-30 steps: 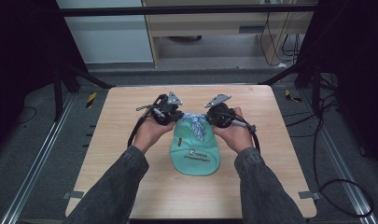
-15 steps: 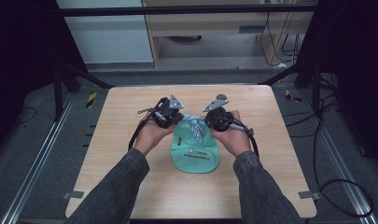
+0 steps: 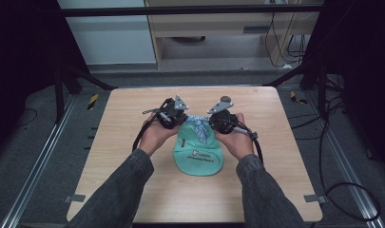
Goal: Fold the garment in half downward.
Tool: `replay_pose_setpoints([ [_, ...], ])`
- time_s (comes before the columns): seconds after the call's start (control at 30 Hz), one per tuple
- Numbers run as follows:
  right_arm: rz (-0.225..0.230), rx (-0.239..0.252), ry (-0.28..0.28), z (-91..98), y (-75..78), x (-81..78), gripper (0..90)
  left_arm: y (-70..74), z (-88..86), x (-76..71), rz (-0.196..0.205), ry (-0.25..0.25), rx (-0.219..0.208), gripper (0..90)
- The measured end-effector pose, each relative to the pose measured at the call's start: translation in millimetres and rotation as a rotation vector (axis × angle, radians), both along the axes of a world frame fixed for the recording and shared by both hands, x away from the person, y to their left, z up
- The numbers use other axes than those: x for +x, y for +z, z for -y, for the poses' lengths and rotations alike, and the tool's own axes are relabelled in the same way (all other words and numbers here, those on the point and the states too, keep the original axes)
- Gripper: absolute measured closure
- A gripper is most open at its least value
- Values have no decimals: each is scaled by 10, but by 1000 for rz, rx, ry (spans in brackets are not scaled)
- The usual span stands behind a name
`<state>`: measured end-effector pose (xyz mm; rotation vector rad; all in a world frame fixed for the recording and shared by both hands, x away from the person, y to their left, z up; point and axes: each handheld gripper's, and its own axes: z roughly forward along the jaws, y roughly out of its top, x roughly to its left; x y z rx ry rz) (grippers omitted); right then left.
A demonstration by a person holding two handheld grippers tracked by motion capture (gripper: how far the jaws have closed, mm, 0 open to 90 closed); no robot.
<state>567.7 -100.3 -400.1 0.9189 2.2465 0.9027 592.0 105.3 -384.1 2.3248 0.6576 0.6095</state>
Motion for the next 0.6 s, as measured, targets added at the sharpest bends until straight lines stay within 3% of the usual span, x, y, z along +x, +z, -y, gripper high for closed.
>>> replay_pose_setpoints([
  [0.23, 11, 6, 14, 14, -1, -96, 832, 3, -16, -89, 7, -4, -17, 866],
  [0.6, 40, 8, 4, 76, 186, -103, 831, 188, 31, -77, 39, -9, -23, 866],
])
